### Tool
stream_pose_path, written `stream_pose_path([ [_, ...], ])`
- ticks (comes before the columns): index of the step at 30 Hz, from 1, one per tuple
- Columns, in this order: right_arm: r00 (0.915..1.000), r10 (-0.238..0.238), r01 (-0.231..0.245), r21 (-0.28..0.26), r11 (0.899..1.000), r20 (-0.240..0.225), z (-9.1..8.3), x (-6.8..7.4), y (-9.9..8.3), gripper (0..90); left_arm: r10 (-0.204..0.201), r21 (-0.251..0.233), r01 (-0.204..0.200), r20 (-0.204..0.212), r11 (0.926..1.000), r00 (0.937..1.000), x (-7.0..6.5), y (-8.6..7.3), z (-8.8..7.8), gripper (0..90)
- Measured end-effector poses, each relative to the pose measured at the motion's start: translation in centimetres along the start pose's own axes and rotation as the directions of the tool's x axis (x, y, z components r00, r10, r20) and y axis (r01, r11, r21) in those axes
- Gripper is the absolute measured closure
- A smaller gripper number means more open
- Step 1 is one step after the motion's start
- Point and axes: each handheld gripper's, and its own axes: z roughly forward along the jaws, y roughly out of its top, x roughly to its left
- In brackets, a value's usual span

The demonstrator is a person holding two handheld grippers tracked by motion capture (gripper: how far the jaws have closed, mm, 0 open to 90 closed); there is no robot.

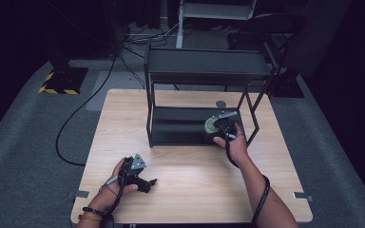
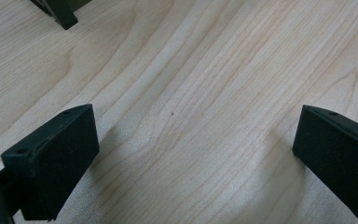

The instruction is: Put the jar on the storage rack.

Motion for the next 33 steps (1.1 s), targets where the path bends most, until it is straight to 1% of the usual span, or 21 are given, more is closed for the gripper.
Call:
stream_pose_path([
  [8, 0.9999, 0.008, -0.008, 0.019, 1.0, -0.007, 0.63, -0.22, -0.53, 11.3, 0.0, 0.0, 0.0, 0.0, 1.0, 1.0, 0.0, 0.0, 0.0, 0.1],
  [10, 0.9998, 0.015, -0.014, 0.015, 1.0, -0.01, 0.67, -0.29, -0.57, 11.3, 0.0, 0.0, 0.0, 0.0, 1.0, 1.0, 0.0, 0.0, 0.0, 0.1],
  [13, 0.9999, 0.003, -0.003, 0.017, 1.0, -0.01, 0.7, -0.24, -0.53, 11.2, 0.0, 0.0, 0.0, 0.0, 1.0, 1.0, 0.0, 0.0, 0.0, 0.1],
  [16, 0.9999, 0.009, -0.009, 0.014, 1.0, -0.011, 0.75, -0.29, -0.58, 11.2, 0.0, 0.0, 0.0, 0.0, 1.0, 1.0, 0.0, 0.0, 0.0, 0.1],
  [17, 0.9997, 0.02, -0.02, 0.014, 1.0, -0.015, 0.8, -0.38, -0.63, 11.2, 0.001, 0.0, -0.001, 0.0, 1.0, 1.0, 0.0, 0.0, 0.0, 0.1],
  [21, 0.9992, 0.036, -0.035, 0.009, 0.999, -0.019, 0.96, -0.56, -0.75, 11.2, 0.001, 0.0, -0.001, 0.001, 1.0, 1.0, 0.01, 0.0, 0.0, 0.1],
  [27, 0.999, 0.041, -0.041, 0.006, 0.999, -0.021, 1.02, -0.6, -0.82, 11.2, 0.0, 0.0, 0.0, 0.001, 1.0, 1.0, 0.01, 0.0, 0.0, 0.1],
  [33, 0.9981, 0.053, -0.052, 0.003, 0.999, -0.033, 1.03, -0.81, -0.94, 11.1, 0.001, 0.0, -0.001, 0.001, 1.0, 1.0, 0.01, 0.0, 0.0, 0.1],
])
